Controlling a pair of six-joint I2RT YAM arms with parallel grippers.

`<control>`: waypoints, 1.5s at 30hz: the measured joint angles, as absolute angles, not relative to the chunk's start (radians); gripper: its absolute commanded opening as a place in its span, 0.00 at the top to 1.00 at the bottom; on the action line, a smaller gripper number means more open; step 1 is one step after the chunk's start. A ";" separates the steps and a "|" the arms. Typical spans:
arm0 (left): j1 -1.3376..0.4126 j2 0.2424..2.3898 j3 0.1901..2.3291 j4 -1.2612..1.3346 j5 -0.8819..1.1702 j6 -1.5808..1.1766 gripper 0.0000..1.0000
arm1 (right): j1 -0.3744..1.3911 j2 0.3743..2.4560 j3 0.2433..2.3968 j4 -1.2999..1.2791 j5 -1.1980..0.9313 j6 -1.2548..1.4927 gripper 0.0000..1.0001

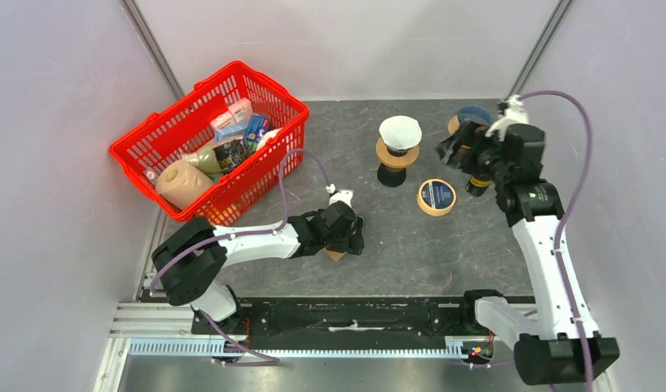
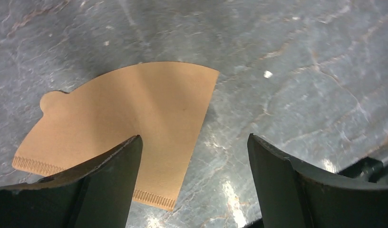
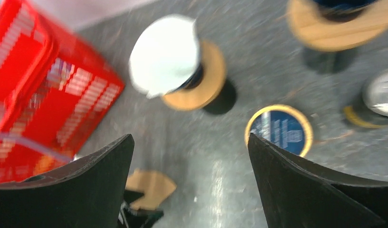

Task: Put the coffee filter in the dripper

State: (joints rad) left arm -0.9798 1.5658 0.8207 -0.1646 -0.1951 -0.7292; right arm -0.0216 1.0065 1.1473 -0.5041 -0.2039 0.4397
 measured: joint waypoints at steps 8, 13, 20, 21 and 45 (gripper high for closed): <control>-0.996 1.259 0.710 -0.112 -0.239 -0.620 0.00 | 0.373 1.071 1.167 -0.620 -0.195 0.316 0.03; -0.994 0.947 0.574 -0.152 -0.345 -0.641 0.00 | 0.583 1.139 1.183 -0.655 -0.127 0.290 0.03; -0.977 0.702 0.426 -0.309 -0.441 -0.757 0.00 | 0.788 1.335 1.199 -0.664 -0.009 0.273 0.03; -0.974 0.687 0.415 -0.323 -0.448 -0.768 0.00 | 0.813 1.375 1.205 -0.660 0.004 0.268 0.03; -0.965 0.607 0.383 -0.425 -0.578 -0.878 0.01 | 0.853 1.982 1.377 -0.550 0.163 0.164 0.26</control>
